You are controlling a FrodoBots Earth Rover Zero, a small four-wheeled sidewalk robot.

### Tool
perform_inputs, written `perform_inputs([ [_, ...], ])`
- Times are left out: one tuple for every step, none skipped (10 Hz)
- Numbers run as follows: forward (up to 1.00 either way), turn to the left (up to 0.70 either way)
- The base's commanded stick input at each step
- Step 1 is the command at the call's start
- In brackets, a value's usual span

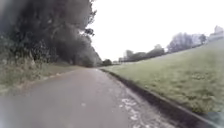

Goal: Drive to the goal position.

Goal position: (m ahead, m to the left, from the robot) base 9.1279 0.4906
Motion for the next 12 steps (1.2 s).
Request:
perform_inputs([
  [1.00, 0.29],
  [1.00, 0.32],
  [1.00, 0.33],
  [1.00, 0.33],
  [1.00, 0.33],
  [1.00, 0.33],
  [1.00, 0.03],
  [1.00, 0.02],
  [1.00, 0.02],
  [1.00, 0.02],
  [1.00, 0.04],
  [1.00, 0.11],
])
